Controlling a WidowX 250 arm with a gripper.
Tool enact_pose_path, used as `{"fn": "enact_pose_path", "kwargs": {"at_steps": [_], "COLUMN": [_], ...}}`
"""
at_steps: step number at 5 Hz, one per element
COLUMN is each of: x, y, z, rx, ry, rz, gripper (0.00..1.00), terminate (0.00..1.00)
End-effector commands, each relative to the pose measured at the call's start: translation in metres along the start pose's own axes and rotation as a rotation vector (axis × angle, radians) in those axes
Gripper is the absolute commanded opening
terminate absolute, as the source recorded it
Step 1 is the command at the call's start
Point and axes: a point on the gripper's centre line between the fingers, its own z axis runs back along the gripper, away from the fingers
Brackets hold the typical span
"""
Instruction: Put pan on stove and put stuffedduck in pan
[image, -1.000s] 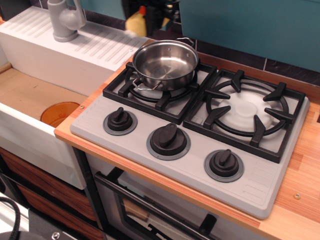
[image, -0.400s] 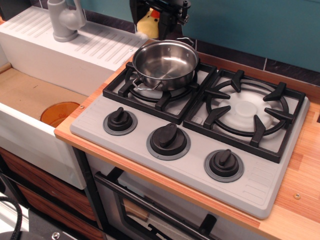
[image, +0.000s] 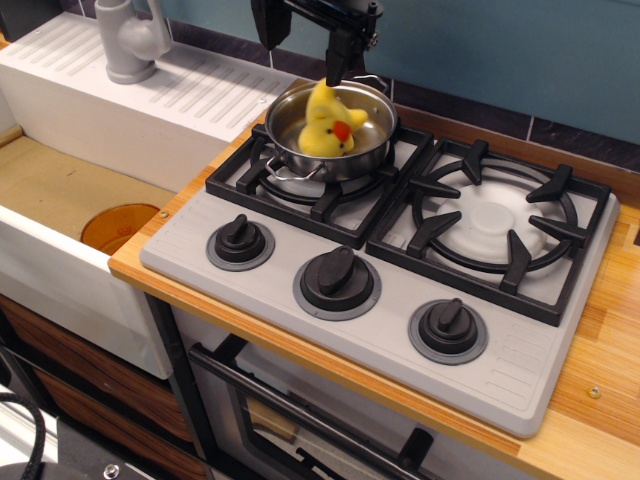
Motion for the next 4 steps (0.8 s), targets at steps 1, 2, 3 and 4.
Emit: {"fn": "enact_pose_path", "kwargs": {"at_steps": [1, 2, 3, 4], "x": [0.014, 0.015, 0.018, 0.022], "y": [-0.012, -0.020, -0.024, -0.031], "z": [0.027, 0.030, 0.035, 0.036], "rx": [-0.008, -0.003, -0.002, 0.016], "ry": [-0.015, -0.014, -0.003, -0.011], "rz": [-0.025, -0.010, 0.003, 0.008], "gripper": [1.00, 1.00, 1.00, 1.00], "terminate": [0.00, 0.00, 0.00, 0.00]}}
